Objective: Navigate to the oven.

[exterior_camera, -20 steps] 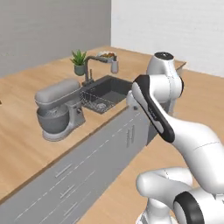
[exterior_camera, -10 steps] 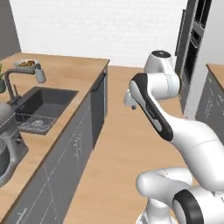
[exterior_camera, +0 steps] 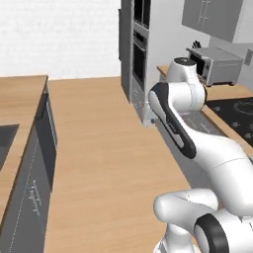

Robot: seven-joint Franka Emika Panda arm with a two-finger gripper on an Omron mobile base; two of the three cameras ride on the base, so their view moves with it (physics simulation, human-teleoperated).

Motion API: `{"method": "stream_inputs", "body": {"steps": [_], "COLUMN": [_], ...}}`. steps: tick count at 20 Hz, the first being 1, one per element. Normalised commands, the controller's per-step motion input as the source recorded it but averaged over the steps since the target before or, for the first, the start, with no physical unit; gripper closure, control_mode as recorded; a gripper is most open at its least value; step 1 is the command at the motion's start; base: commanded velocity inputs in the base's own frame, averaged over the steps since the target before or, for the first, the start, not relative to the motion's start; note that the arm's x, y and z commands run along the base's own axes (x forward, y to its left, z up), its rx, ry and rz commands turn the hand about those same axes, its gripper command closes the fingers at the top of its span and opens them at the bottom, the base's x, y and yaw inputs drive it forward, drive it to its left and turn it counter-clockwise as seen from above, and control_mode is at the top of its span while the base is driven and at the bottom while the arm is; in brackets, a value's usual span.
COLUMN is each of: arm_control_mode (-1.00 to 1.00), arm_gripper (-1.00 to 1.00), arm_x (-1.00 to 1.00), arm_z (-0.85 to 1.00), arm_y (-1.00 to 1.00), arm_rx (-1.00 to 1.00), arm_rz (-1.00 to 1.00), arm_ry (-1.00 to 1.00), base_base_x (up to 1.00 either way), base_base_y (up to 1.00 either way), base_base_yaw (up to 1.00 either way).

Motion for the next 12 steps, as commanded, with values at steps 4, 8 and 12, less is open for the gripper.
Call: {"method": "stream_inputs", "body": {"steps": [4,8,12], "arm_control_mode": [1.00,1.00,1.00], "arm_gripper": [-1.00,-1.00,-1.00], "arm_x": [0.00,0.00,0.00], "arm_z": [0.00,0.00,0.00], "arm_y": [0.00,0.00,0.00], "arm_rx": [0.00,0.00,0.00], "arm_rz": [0.00,0.00,0.00], "arm_ry": [0.00,0.00,0.00], "base_base_x": [0.12,0.01,0.08], "base_base_y": [0.27,0.28,0.31], "base_base_yaw": [-0.39,-0.33,-0.32]}}
